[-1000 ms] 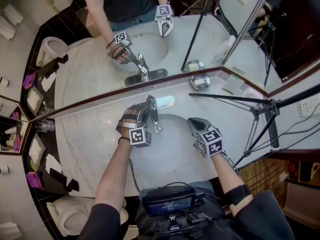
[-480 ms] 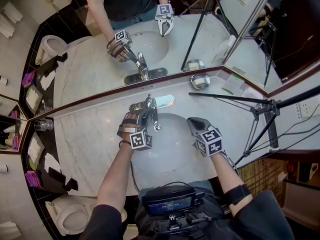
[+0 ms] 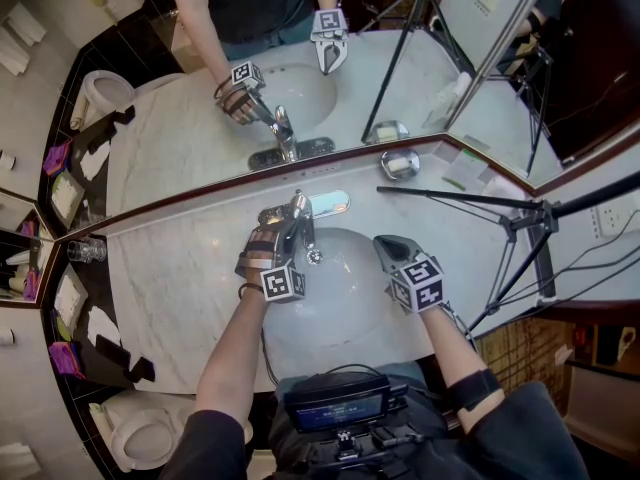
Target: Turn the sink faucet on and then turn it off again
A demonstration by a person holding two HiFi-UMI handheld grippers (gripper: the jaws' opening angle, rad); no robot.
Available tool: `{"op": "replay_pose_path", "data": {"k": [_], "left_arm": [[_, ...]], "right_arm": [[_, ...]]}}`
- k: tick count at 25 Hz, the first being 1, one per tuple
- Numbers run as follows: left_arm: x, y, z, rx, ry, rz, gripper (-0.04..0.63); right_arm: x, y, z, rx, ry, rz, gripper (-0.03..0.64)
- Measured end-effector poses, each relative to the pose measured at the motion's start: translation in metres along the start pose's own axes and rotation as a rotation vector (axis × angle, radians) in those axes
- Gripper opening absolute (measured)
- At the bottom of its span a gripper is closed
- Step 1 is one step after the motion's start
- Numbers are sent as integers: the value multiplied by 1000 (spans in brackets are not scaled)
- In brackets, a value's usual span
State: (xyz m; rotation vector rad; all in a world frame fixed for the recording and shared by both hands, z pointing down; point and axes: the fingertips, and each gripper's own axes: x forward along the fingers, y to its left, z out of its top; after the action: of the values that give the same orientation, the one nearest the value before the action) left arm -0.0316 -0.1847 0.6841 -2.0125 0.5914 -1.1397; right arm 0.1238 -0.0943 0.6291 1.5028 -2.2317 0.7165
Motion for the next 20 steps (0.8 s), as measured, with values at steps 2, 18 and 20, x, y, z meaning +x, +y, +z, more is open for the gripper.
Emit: {"op": "replay_pose_path", "data": {"k": [2, 18, 20], "left_arm": [[1, -1, 0, 3, 2, -13, 57], [-48, 10, -4, -124, 7, -100, 120], [-58, 15, -5, -169, 7, -92, 118]], "right_arm": [[0, -1, 0, -2, -2, 1, 18], [8, 27, 14, -23, -35, 58, 18], [7, 31, 16, -29, -38, 66, 18]]}}
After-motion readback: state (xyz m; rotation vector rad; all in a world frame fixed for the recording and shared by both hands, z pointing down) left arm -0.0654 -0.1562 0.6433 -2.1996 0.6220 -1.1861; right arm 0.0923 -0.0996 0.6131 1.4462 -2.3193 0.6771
